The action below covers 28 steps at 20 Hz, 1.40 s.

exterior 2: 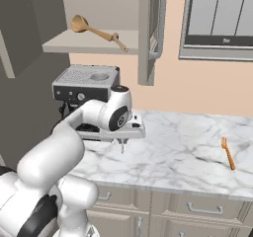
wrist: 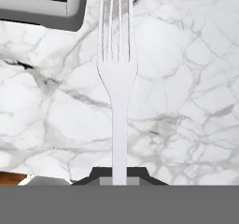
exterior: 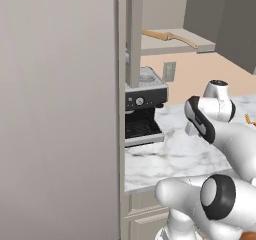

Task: Organize the utensils by type. Pick up the wooden spoons from the counter and place them in the open cabinet. Then pick up the metallic utensils from the counter and place them in the open drawer.

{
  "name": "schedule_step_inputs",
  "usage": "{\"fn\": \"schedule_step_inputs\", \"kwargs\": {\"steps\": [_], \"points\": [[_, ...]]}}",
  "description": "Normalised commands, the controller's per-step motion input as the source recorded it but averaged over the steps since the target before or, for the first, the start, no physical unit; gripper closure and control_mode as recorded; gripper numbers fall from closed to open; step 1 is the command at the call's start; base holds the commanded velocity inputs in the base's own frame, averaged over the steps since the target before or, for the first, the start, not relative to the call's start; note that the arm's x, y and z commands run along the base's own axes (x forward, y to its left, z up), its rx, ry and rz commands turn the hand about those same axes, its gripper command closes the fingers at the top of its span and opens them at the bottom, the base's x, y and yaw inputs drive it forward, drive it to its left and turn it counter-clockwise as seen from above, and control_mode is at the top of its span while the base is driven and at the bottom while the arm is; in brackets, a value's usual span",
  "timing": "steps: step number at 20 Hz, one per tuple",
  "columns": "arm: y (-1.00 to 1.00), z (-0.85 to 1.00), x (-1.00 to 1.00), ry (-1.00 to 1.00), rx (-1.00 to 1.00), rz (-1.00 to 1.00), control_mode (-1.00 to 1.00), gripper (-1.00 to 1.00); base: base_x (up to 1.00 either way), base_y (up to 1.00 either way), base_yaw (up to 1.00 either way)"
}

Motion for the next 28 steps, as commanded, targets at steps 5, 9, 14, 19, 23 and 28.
{"fn": "schedule_step_inputs", "kwargs": {"steps": [5,9,14,19,23,28], "points": [[0.22,0.65,-0.16,0.0,0.0,0.08,-1.0,1.0,0.0,0.0,0.0],[0.31,0.61,-0.15,0.0,0.0,0.11,-1.0,1.0,0.0,0.0,0.0],[0.38,0.65,-0.27,0.0,0.0,0.12,-1.0,1.0,0.0,0.0,0.0],[0.41,0.73,-0.4,0.01,0.0,0.08,-1.0,1.0,0.0,0.0,0.0],[0.43,0.46,-0.29,0.0,0.0,0.11,-1.0,1.0,0.0,0.0,0.0],[0.3,0.25,-0.22,0.0,-0.01,0.14,-1.0,1.0,0.0,0.0,0.0]]}}
